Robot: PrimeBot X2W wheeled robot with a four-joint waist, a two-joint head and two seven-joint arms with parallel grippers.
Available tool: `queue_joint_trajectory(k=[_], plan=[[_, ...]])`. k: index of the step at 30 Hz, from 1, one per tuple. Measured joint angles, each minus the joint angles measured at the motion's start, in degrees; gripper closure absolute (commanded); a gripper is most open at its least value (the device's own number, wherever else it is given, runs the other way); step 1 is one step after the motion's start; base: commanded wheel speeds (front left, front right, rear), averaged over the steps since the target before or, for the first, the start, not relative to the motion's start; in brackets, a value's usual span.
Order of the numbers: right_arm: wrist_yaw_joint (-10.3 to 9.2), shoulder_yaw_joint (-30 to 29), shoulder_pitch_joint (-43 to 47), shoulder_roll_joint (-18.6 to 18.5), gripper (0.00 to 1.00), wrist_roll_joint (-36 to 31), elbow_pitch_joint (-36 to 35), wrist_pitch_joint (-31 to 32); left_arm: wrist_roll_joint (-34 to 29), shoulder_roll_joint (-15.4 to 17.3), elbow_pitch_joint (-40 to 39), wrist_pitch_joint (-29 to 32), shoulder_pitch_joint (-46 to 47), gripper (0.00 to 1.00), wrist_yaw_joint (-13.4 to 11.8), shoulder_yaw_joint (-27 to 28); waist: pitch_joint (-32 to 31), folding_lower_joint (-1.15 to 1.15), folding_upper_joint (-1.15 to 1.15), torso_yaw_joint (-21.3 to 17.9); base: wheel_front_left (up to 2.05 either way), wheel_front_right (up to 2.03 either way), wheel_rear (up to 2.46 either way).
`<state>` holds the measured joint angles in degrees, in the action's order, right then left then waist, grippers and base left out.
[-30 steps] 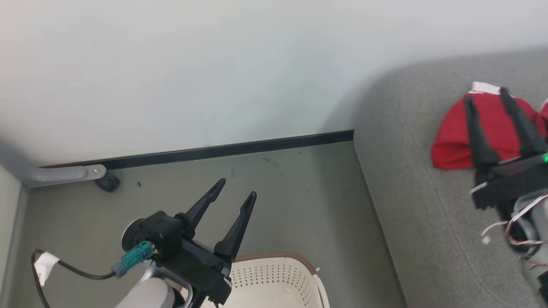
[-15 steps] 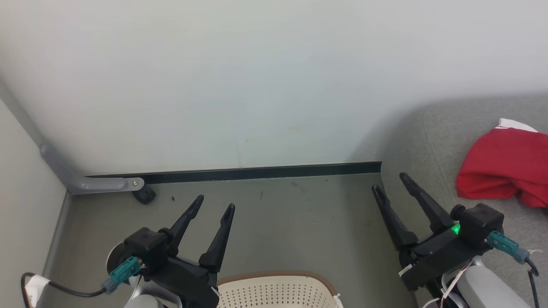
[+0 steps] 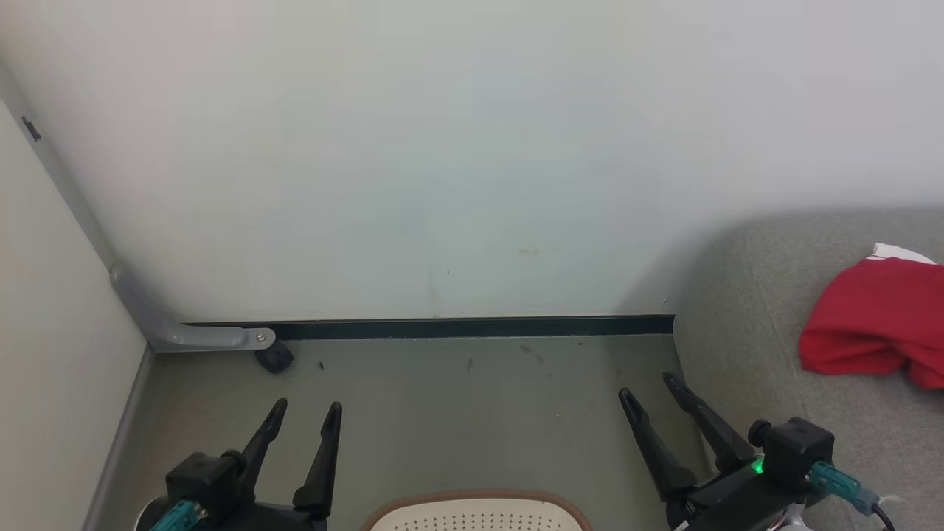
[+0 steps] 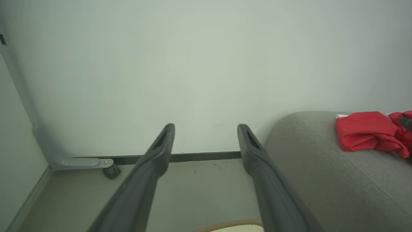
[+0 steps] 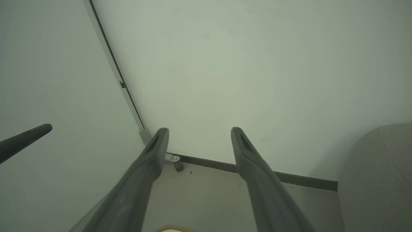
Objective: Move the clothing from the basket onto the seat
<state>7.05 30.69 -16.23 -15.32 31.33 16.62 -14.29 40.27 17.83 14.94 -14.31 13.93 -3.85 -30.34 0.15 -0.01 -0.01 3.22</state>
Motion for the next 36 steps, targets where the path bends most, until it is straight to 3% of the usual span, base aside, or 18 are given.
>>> queue_joint_trajectory(k=[13,36], plan=[[-3.05,-4.48,5.32,1.27,0.0,-0.1,0.08,0.0,-0.02,-1.18,-0.24,0.0,-5.5,0.0,-1.68,6.5,0.24,0.0,0.01,-0.17,0.0,0.0,0.0],[-2.8,-7.03,6.14,2.78,0.0,-2.67,0.27,0.0,-4.89,-3.41,-0.2,0.0,-7.56,0.0,-1.68,9.82,1.19,0.01,0.01,-0.53,0.0,0.0,0.0]])
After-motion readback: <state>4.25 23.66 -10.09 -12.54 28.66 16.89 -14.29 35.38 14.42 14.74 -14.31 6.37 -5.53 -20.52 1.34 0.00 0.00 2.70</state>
